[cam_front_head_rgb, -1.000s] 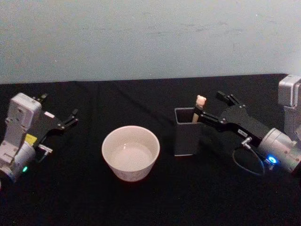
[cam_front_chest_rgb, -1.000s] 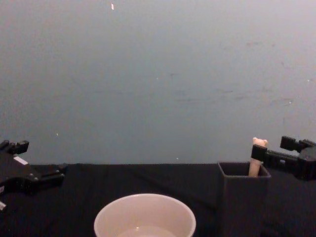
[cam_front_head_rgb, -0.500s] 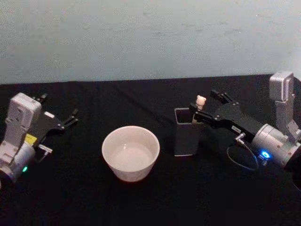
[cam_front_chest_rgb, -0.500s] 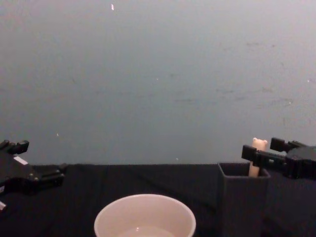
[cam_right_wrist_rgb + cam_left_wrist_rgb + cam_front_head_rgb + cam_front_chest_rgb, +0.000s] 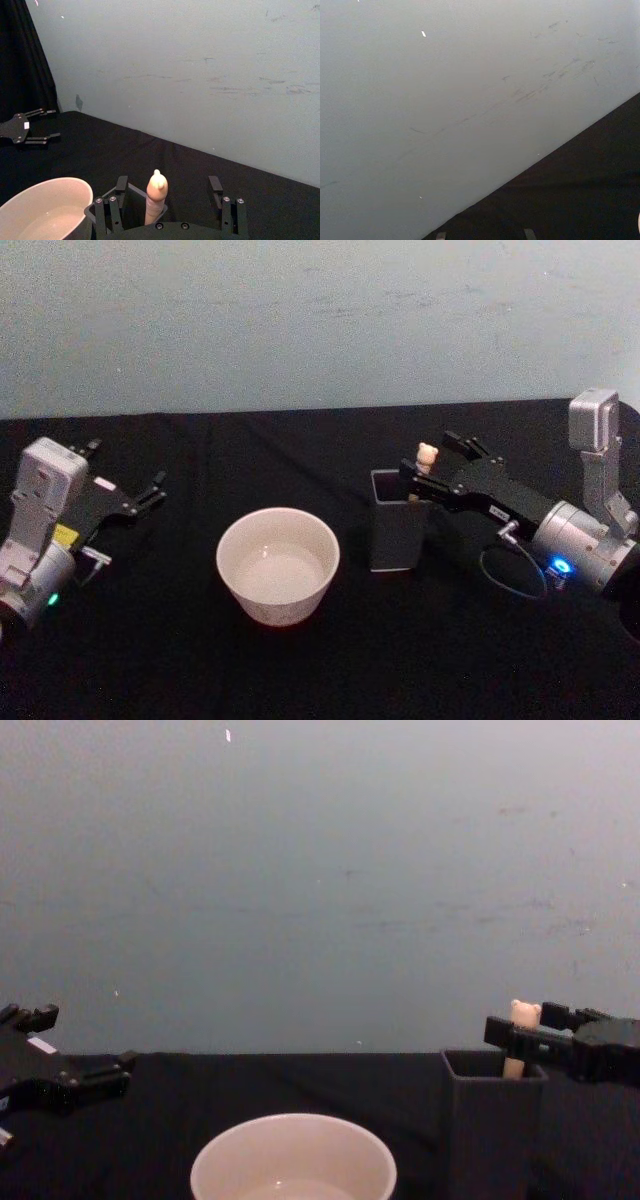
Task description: Pick up the stirring spoon with one hand, stir inside the cup, then place it back in its original position.
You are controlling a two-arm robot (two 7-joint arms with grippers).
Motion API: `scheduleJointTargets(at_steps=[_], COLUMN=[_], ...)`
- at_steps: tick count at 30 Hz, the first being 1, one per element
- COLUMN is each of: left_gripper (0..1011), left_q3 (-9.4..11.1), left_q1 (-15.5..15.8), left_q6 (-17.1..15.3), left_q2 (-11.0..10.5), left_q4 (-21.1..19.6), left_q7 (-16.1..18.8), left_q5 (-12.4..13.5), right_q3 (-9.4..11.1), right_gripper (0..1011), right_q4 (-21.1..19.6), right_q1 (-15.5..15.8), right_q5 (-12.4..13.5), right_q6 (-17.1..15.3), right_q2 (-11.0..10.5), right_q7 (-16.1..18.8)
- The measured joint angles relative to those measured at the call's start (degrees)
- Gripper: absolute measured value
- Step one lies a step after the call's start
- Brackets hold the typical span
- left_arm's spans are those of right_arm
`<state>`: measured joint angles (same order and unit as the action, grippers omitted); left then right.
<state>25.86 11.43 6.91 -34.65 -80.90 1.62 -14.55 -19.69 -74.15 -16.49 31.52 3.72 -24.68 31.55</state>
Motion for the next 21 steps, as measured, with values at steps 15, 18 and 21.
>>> scheduleJointTargets(at_steps=[15,18,21], left_gripper=[1001,1001,1001], left_q3=[0.0,0.0,0.0], left_q1=[0.0,0.0,0.0], left_q6=[0.0,0.0,0.0], left_q2=[0.0,0.0,0.0], left_q4=[0.0,0.0,0.0], left_q7=[0.0,0.0,0.0], left_q5=[0.0,0.0,0.0], right_q3=[0.0,0.0,0.0], right_gripper=[1002,1002,993], right_q4=[-0.1,-0.1,-0.2], right_q1=[0.1,0.1,0.1], right_q5=[0.0,0.0,0.0], right_q6=[0.0,0.0,0.0], right_q2=[0.0,0.0,0.0], right_q7=[-0.2,-0.2,-0.2])
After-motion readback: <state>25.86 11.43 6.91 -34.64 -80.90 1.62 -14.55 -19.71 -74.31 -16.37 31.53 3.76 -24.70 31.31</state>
